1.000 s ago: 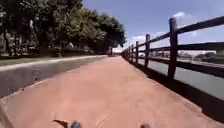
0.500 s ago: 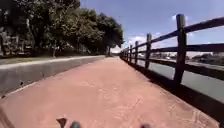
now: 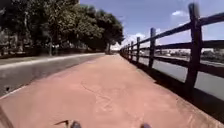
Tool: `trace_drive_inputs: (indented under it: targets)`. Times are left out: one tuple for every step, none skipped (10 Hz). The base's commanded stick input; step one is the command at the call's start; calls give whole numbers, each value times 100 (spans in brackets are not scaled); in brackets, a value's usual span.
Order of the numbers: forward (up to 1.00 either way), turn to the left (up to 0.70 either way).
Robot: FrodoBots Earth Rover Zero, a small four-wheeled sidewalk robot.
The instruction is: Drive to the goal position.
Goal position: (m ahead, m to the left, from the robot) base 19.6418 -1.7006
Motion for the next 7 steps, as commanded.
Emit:
trace_drive_inputs:
  targets:
    - [70, 0]
    - [70, 0]
    - [70, 0]
    - [70, 0]
    - [70, 0]
    - [70, 0]
    - [70, 0]
